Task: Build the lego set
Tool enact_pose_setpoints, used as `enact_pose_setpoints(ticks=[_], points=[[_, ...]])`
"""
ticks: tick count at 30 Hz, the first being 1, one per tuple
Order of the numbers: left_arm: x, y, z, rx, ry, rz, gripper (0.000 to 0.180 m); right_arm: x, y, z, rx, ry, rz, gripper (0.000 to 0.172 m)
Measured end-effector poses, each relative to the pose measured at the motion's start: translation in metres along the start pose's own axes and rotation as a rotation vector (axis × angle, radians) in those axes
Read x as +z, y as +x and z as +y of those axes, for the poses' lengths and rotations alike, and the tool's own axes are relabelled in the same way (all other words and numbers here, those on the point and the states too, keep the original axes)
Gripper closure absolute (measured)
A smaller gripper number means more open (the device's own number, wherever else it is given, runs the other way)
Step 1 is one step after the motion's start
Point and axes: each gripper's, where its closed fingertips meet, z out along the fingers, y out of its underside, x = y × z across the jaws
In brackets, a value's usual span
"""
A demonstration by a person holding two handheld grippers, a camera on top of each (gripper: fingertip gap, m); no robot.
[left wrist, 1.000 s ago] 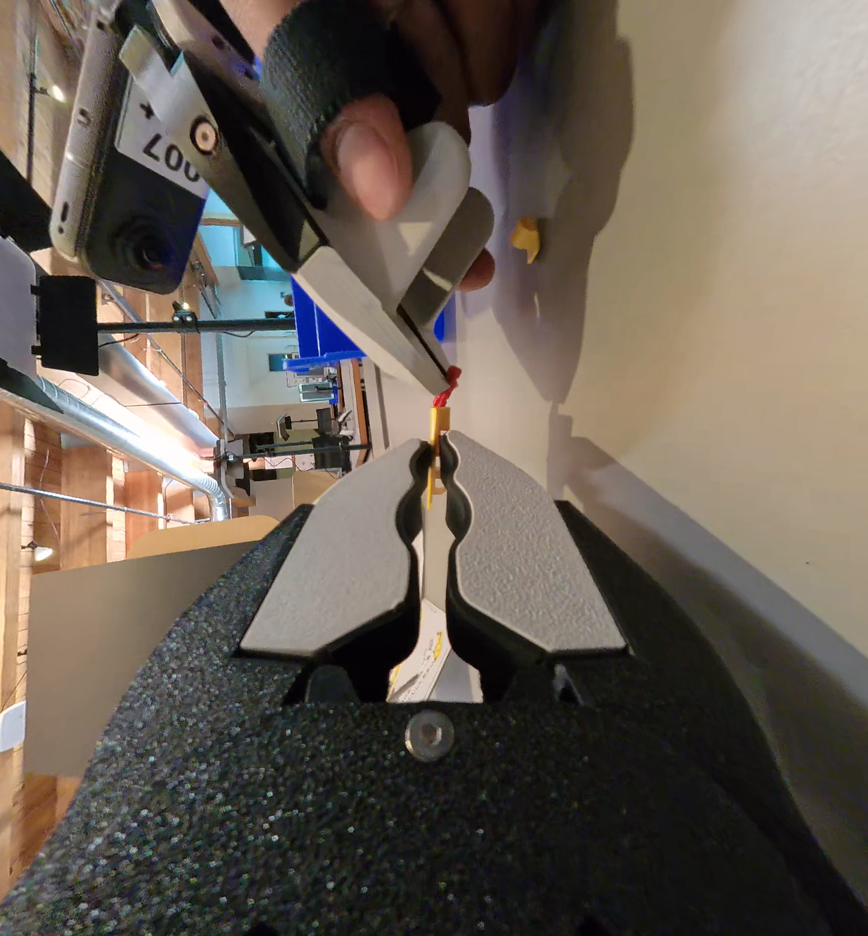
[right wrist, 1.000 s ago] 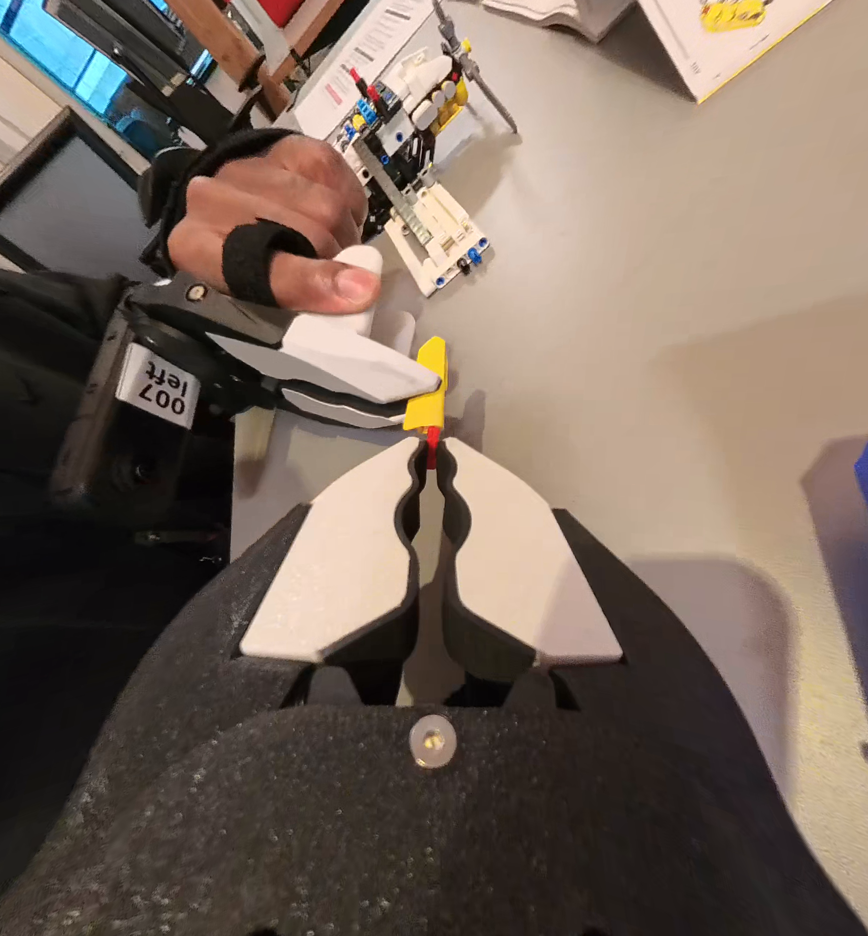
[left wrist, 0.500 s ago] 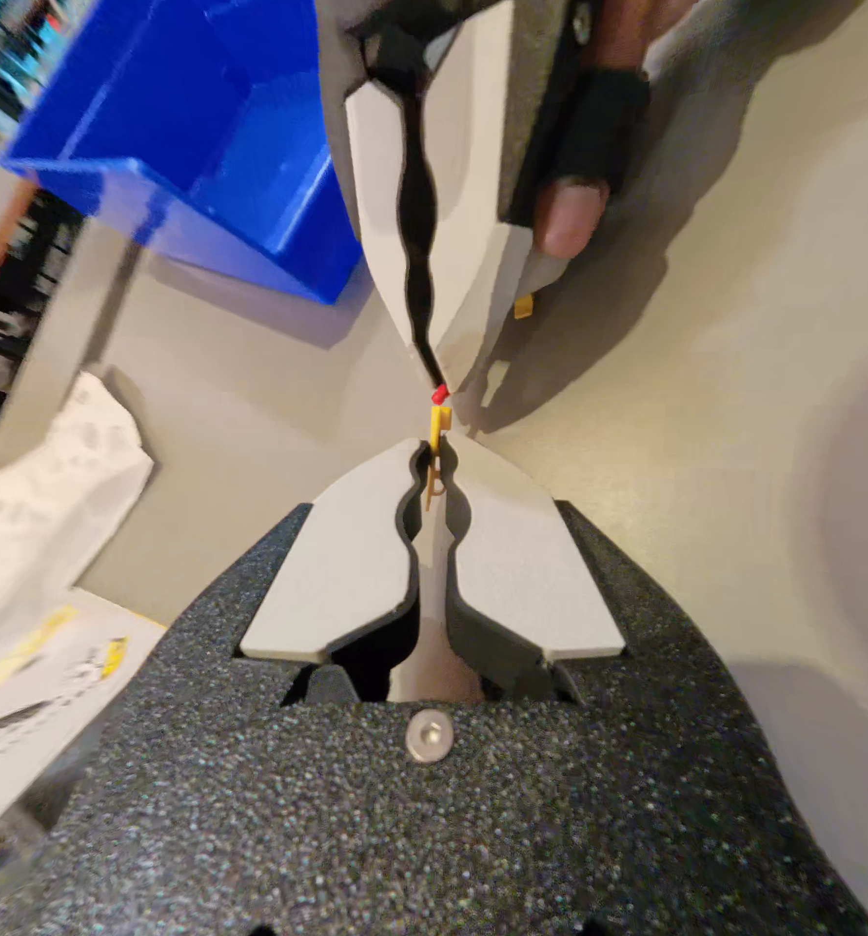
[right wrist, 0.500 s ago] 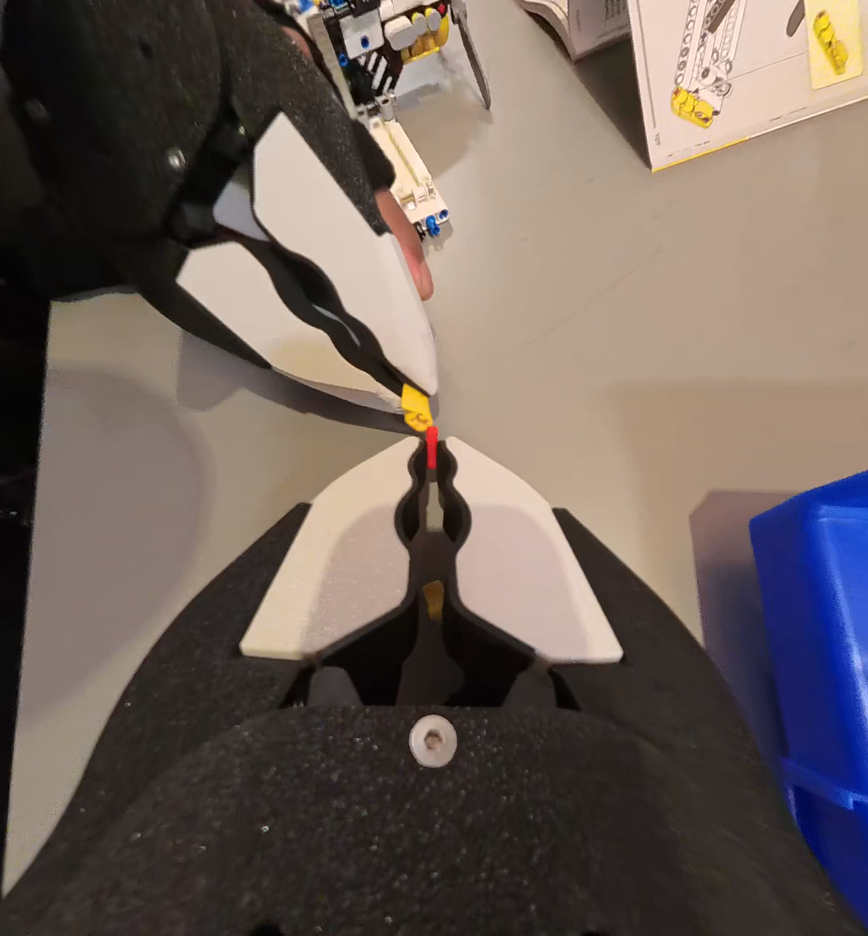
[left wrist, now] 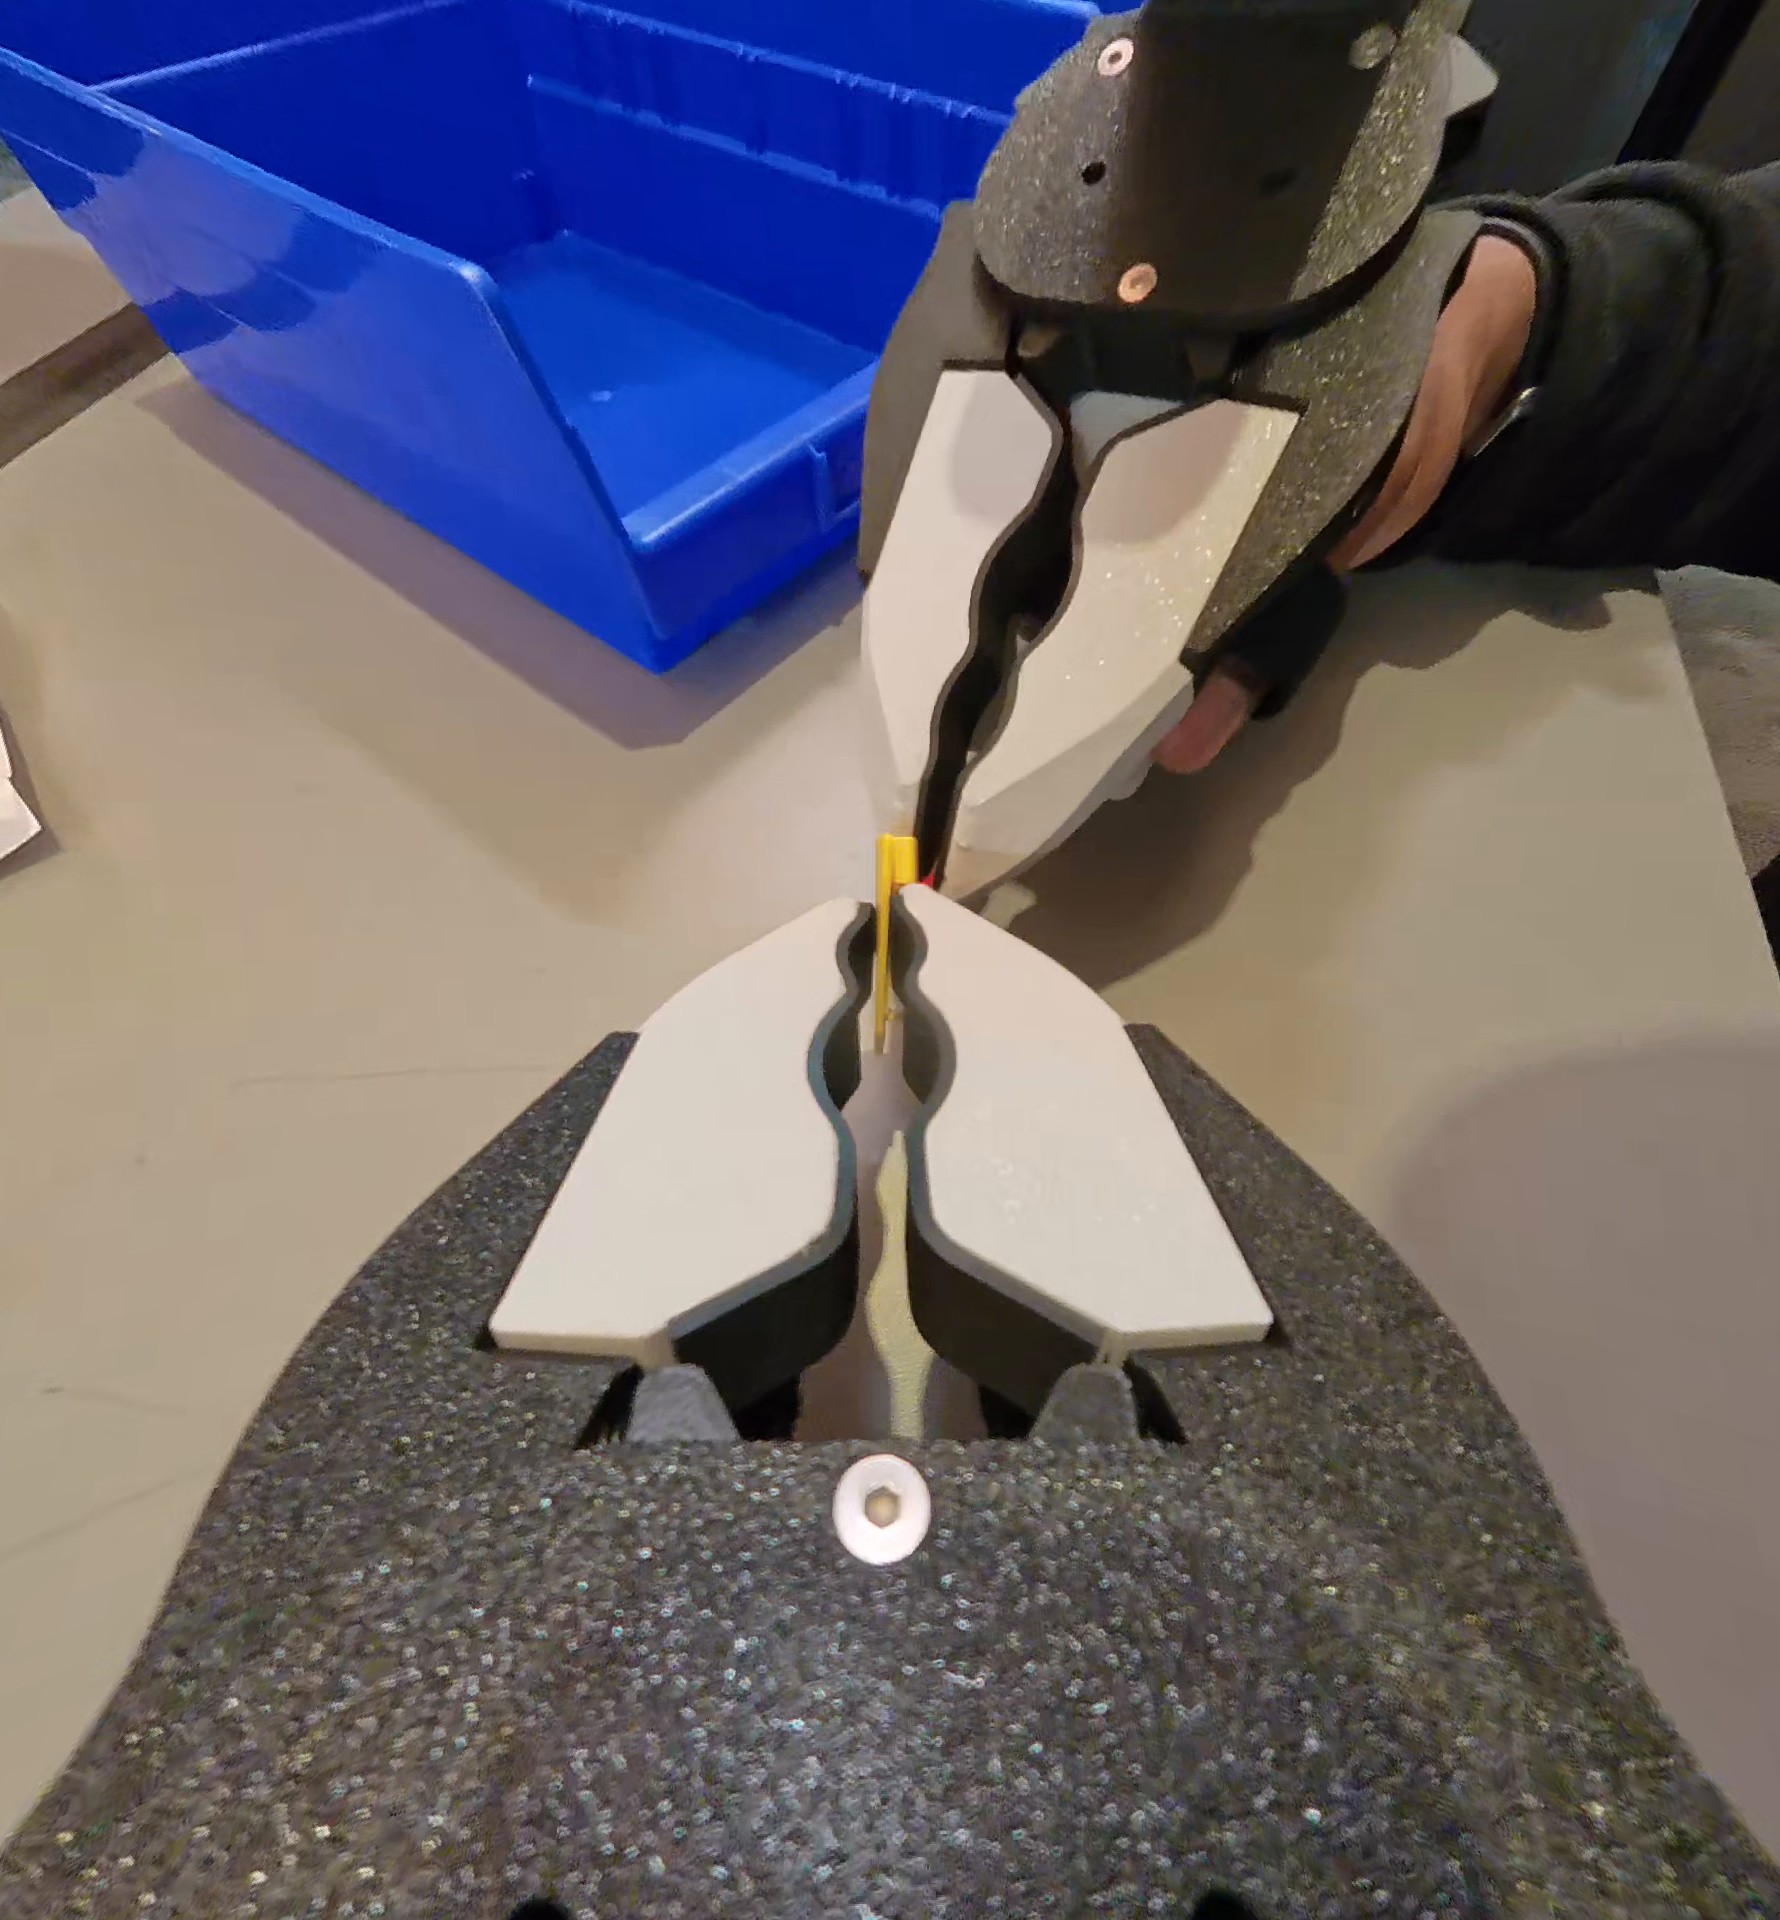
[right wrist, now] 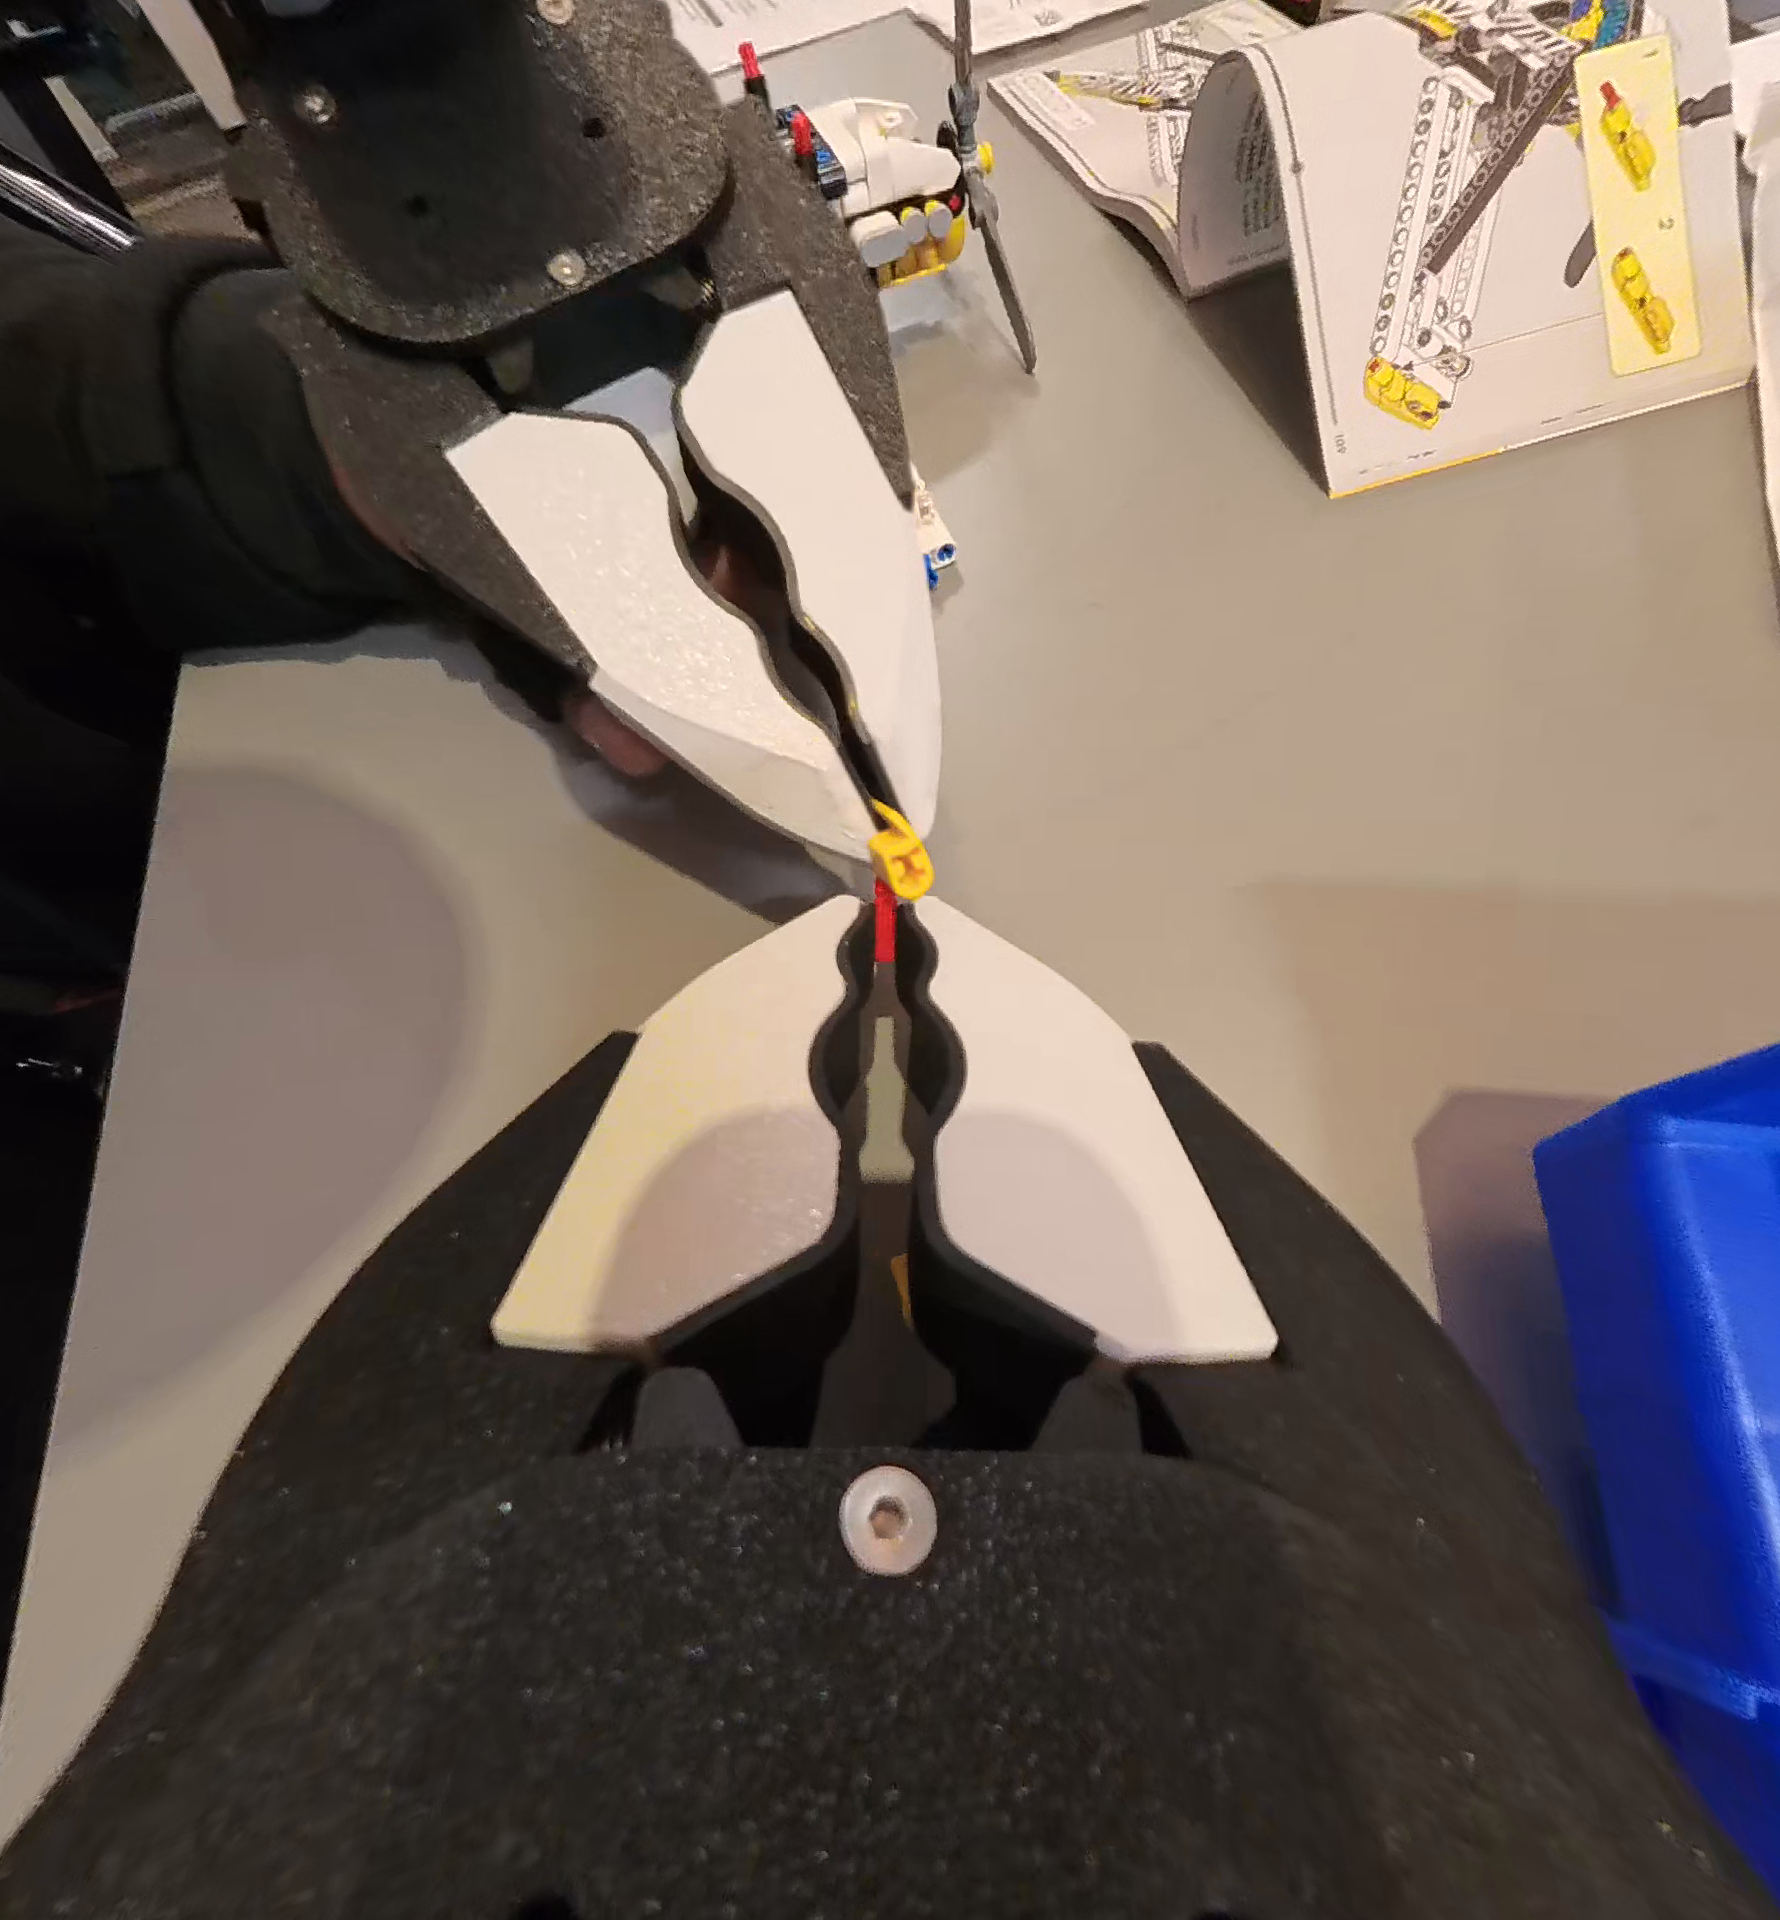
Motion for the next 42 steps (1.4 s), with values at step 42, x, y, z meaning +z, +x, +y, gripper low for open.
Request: enact_pose_setpoints(ticks=[42], points=[[-0.005, 0.002, -0.007, -0.269, 0.079, 0.149, 0.177, -0.005, 0.003, -0.018, 0.005, 0.097, 0.081, 0.169]])
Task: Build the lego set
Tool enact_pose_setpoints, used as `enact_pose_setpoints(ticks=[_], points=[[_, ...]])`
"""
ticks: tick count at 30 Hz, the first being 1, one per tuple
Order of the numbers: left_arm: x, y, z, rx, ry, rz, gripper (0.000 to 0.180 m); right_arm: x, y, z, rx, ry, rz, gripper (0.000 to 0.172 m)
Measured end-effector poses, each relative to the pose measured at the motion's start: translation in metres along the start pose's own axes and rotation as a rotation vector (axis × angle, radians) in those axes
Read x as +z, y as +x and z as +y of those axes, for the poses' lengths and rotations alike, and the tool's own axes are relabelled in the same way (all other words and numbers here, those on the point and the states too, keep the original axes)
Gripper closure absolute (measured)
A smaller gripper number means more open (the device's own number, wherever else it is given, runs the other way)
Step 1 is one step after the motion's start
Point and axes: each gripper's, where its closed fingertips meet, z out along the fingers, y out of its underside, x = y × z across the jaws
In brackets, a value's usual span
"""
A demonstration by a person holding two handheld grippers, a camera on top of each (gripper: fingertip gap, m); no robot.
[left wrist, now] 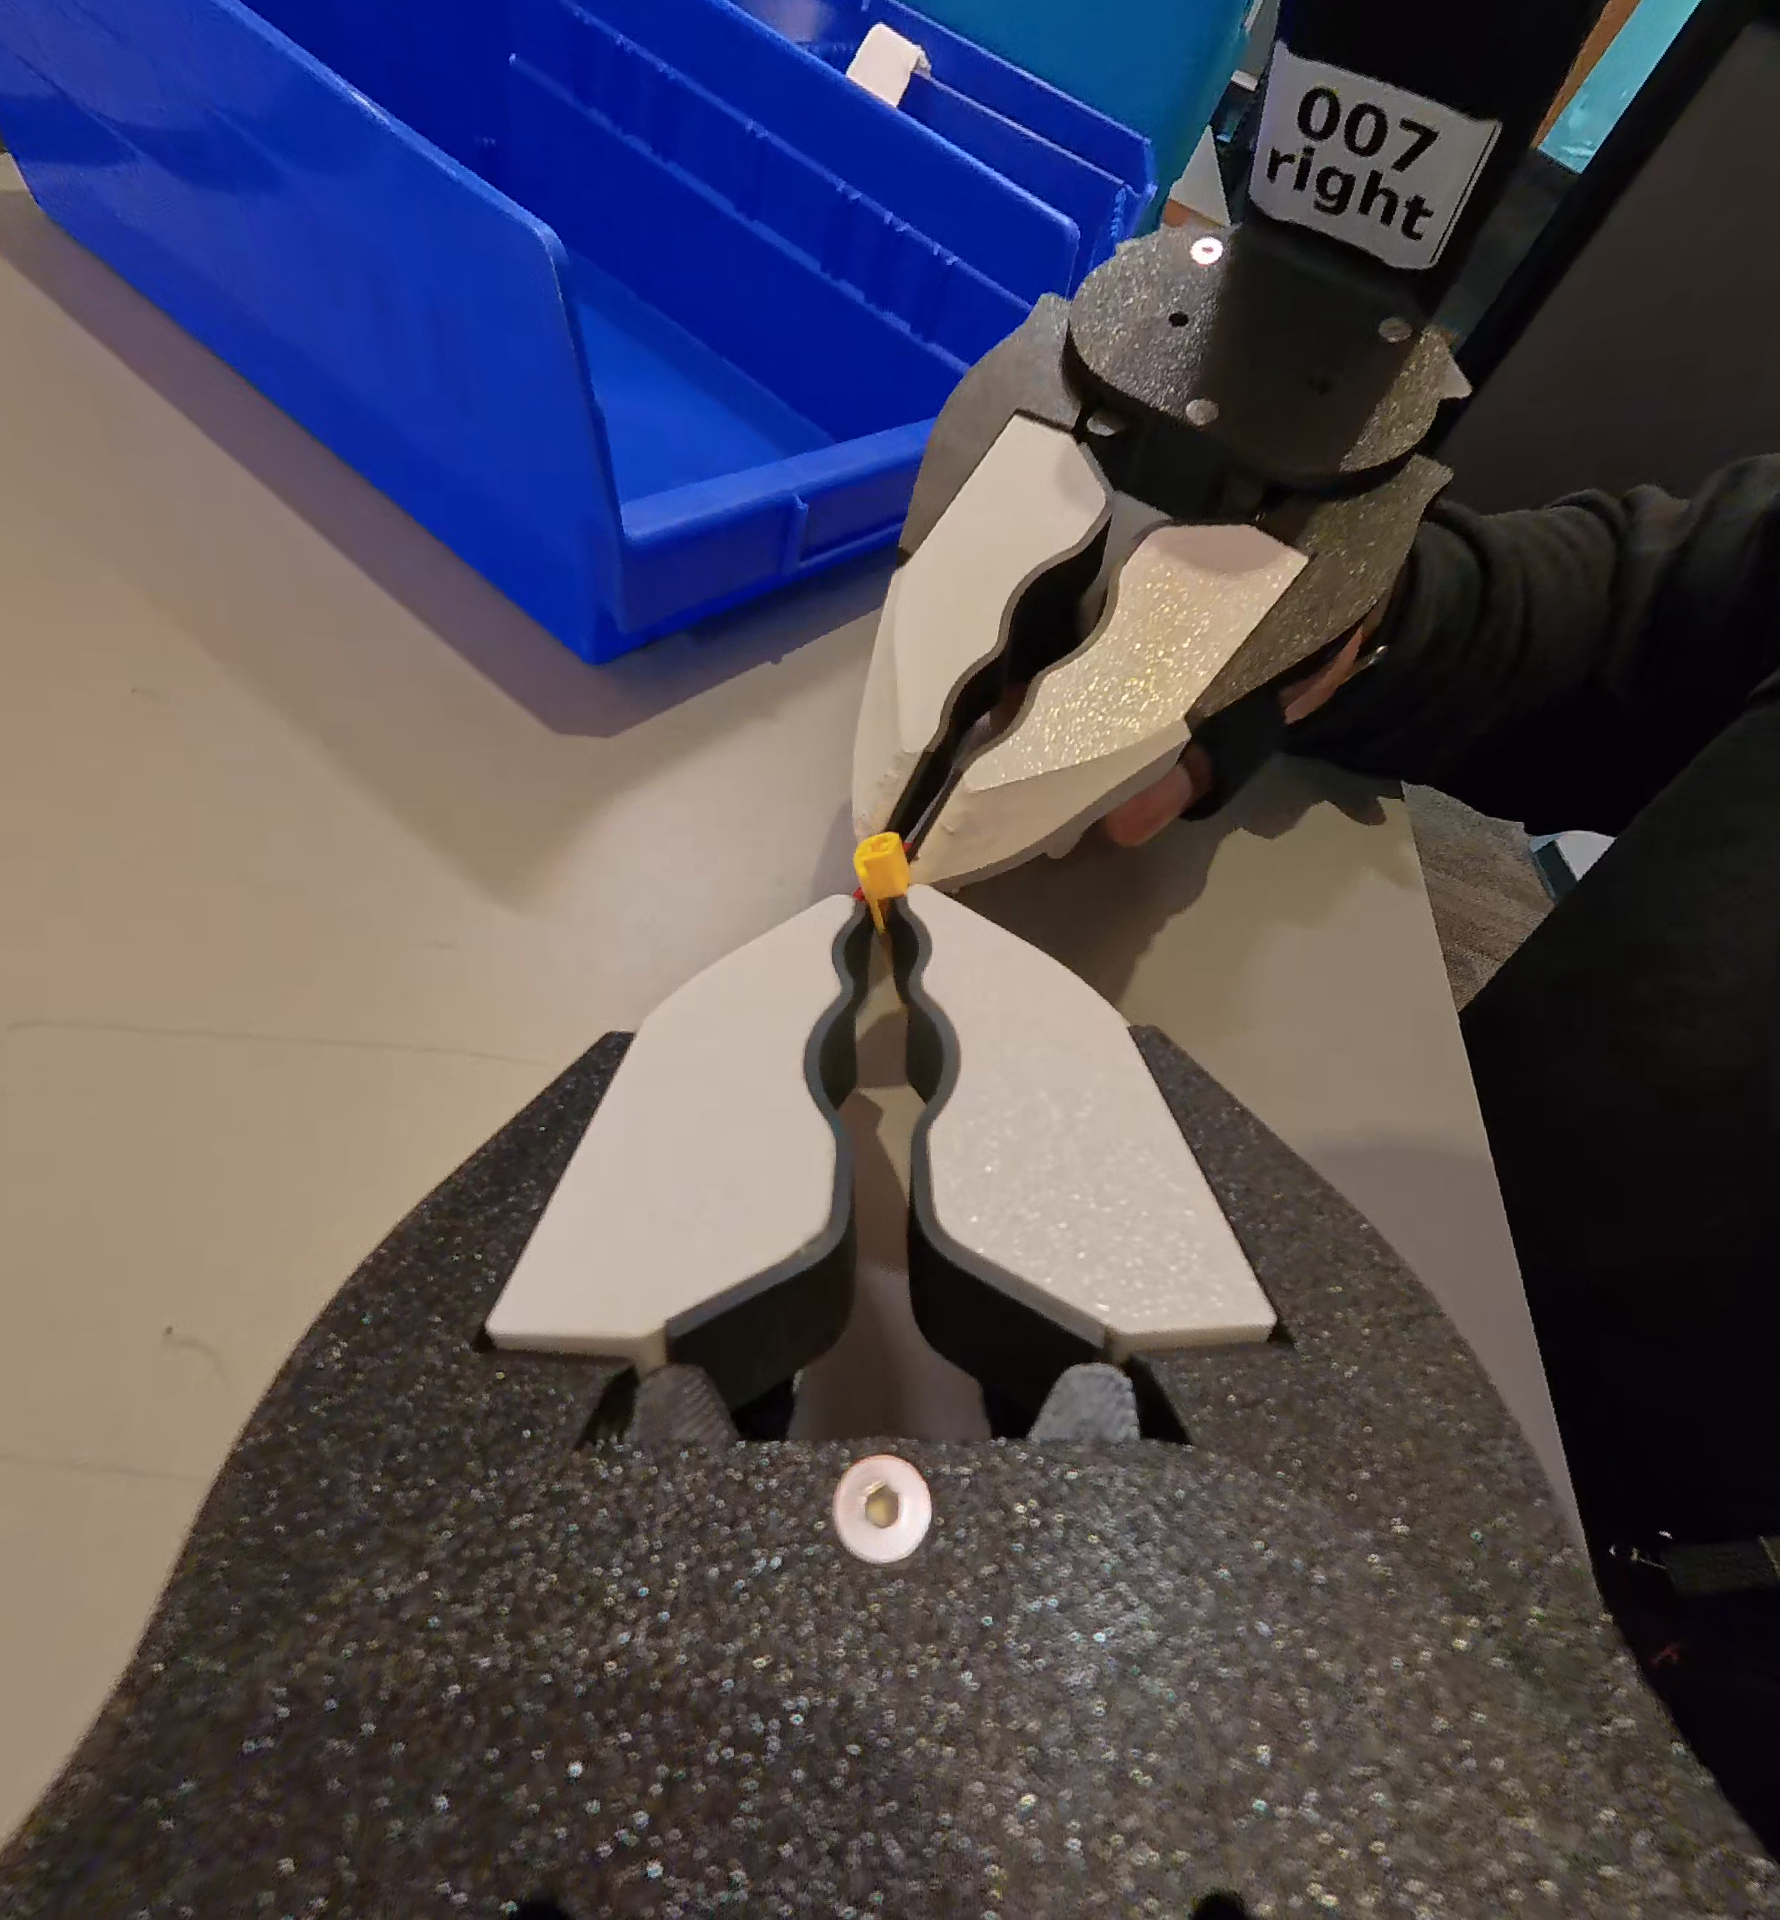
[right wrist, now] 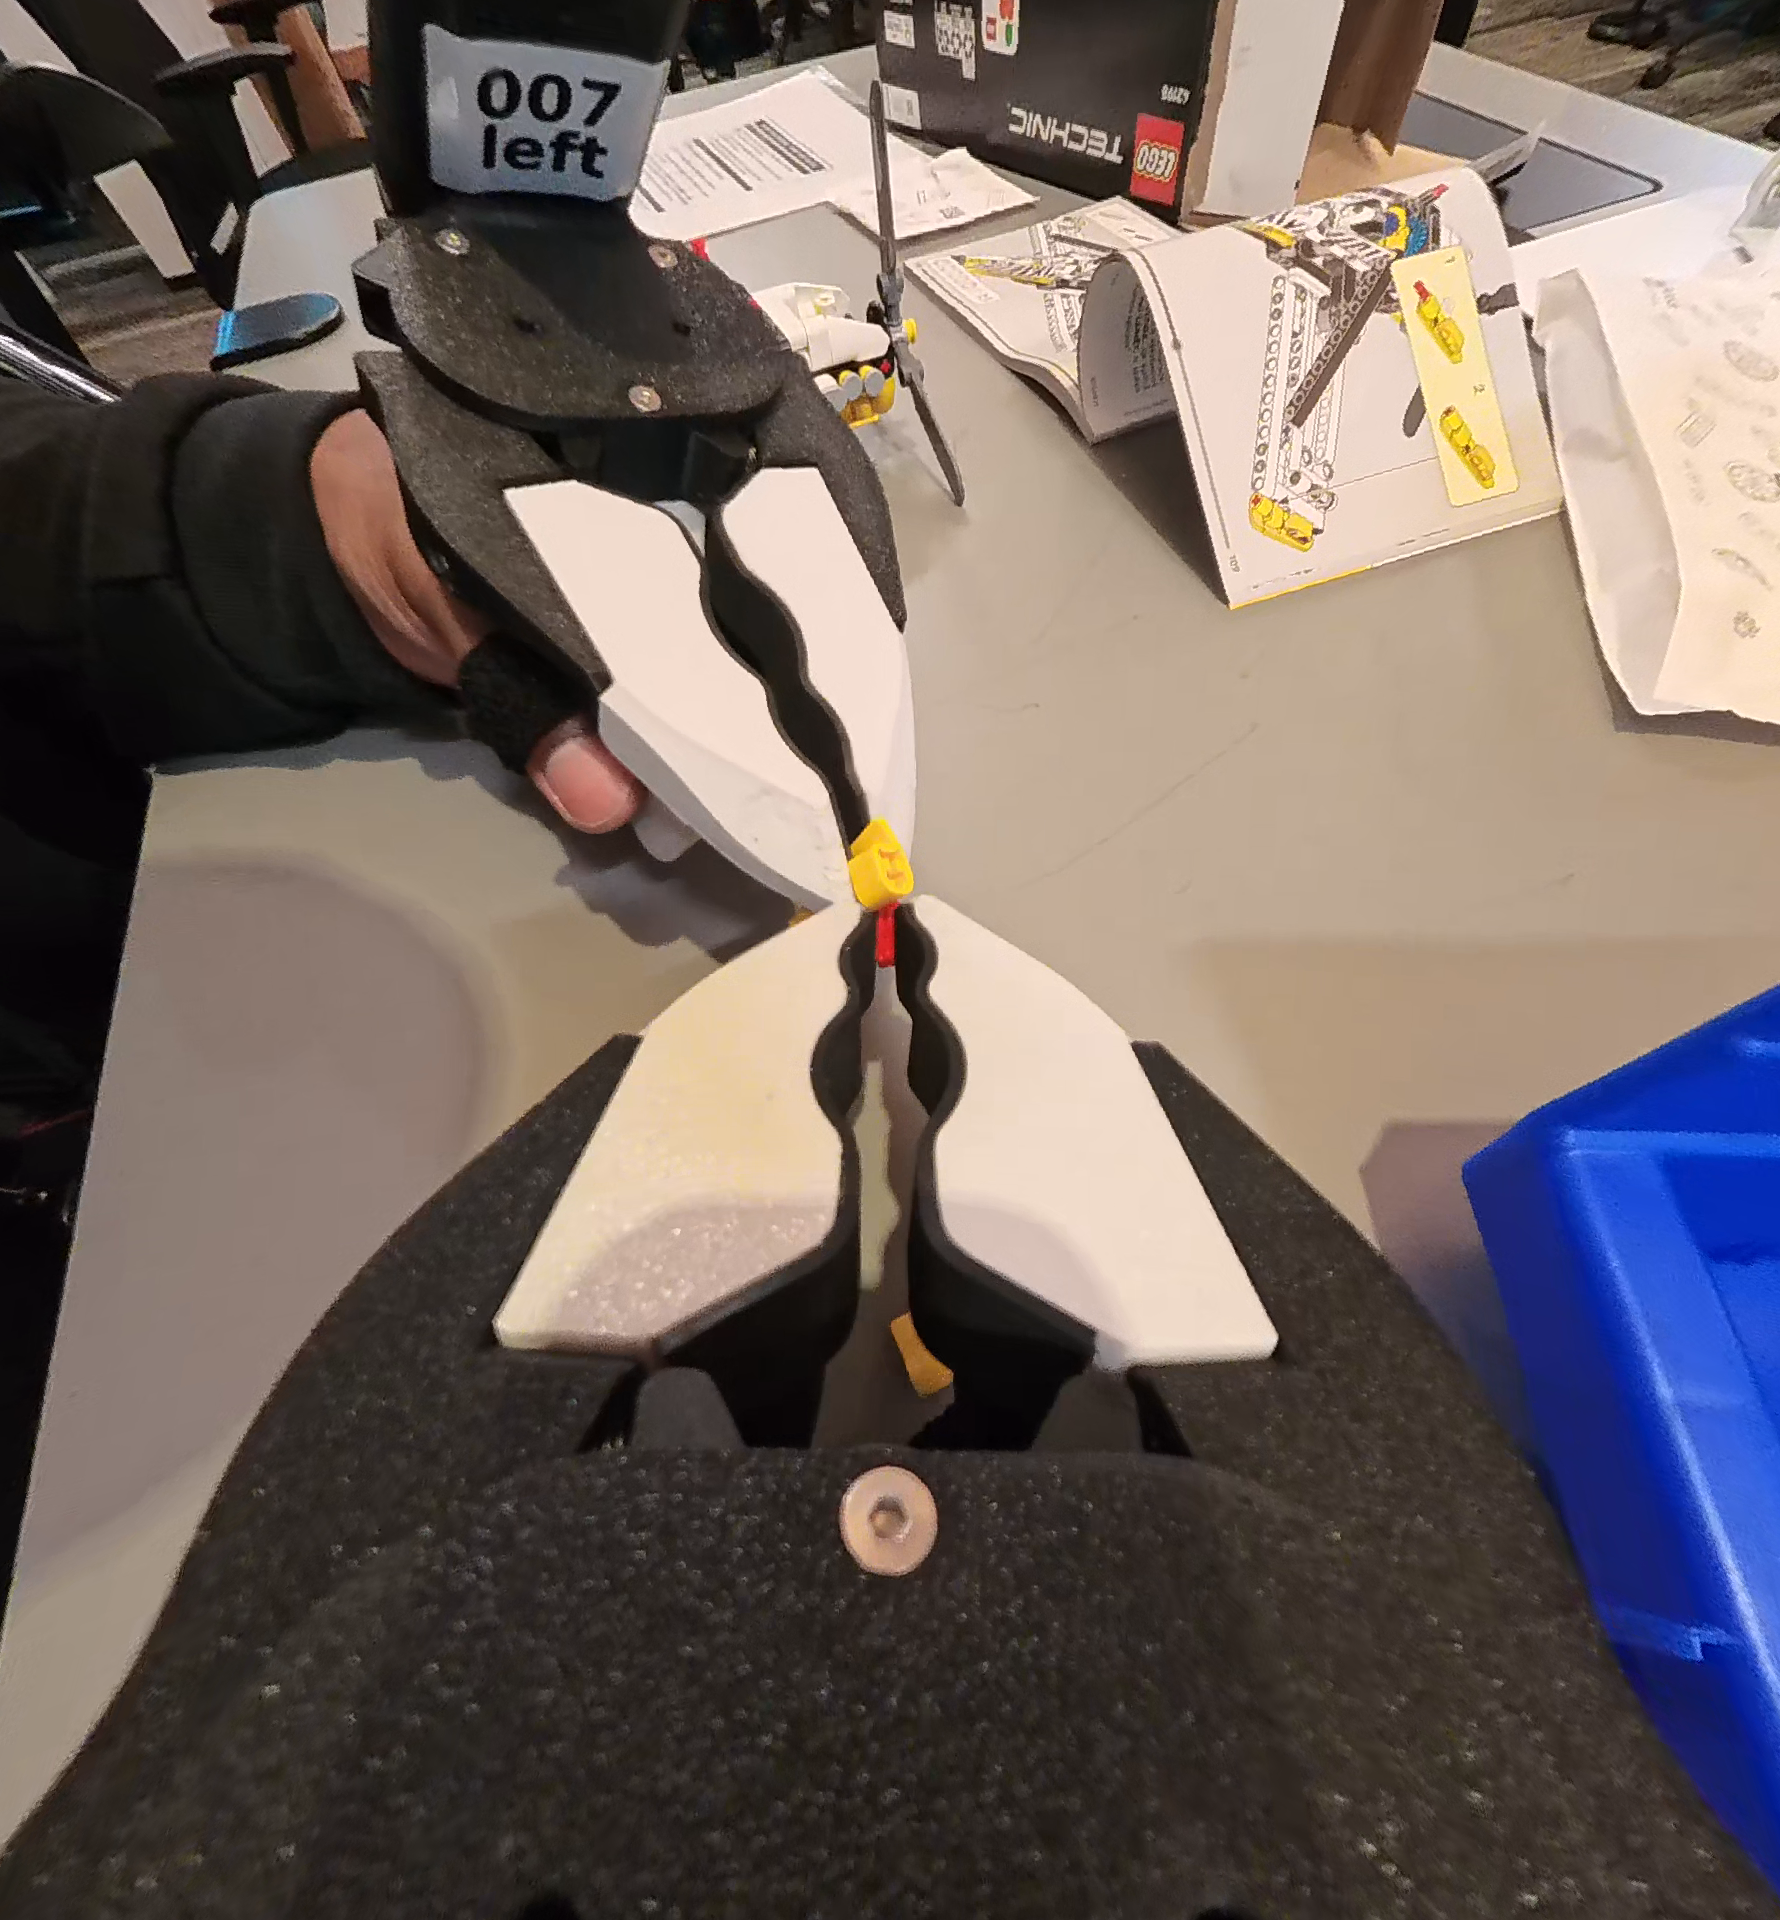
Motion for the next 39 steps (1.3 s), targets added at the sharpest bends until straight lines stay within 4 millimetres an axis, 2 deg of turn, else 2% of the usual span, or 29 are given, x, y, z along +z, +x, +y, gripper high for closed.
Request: enact_pose_setpoints(ticks=[8, 13, 15, 24, 31, 39], points=[[-0.001, -0.001, 0.005, -0.023, -0.047, -0.003, 0.178, 0.0, 0.002, 0.001, -0.034, 0.002, 0.004, 0.169], [-0.006, -0.012, 0.002, -0.109, -0.021, -0.037, 0.178, -0.003, 0.005, -0.003, -0.044, 0.037, 0.004, 0.169], [-0.005, -0.01, 0.005, -0.108, -0.038, -0.022, 0.178, -0.003, 0.005, -0.003, -0.049, 0.043, 0.004, 0.169], [-0.001, -0.005, 0.019, 0.244, -0.181, -0.098, 0.178, 0.0, -0.005, 0.007, -0.117, -0.031, -0.044, 0.169], [0.001, -0.006, 0.024, 0.691, -0.262, -0.214, 0.178, 0.004, -0.011, 0.023, -0.105, -0.124, -0.093, 0.169], [0.0, -0.011, 0.022, 0.917, -0.274, -0.313, 0.178, -0.001, -0.006, 0.017, -0.021, -0.091, -0.105, 0.169]])
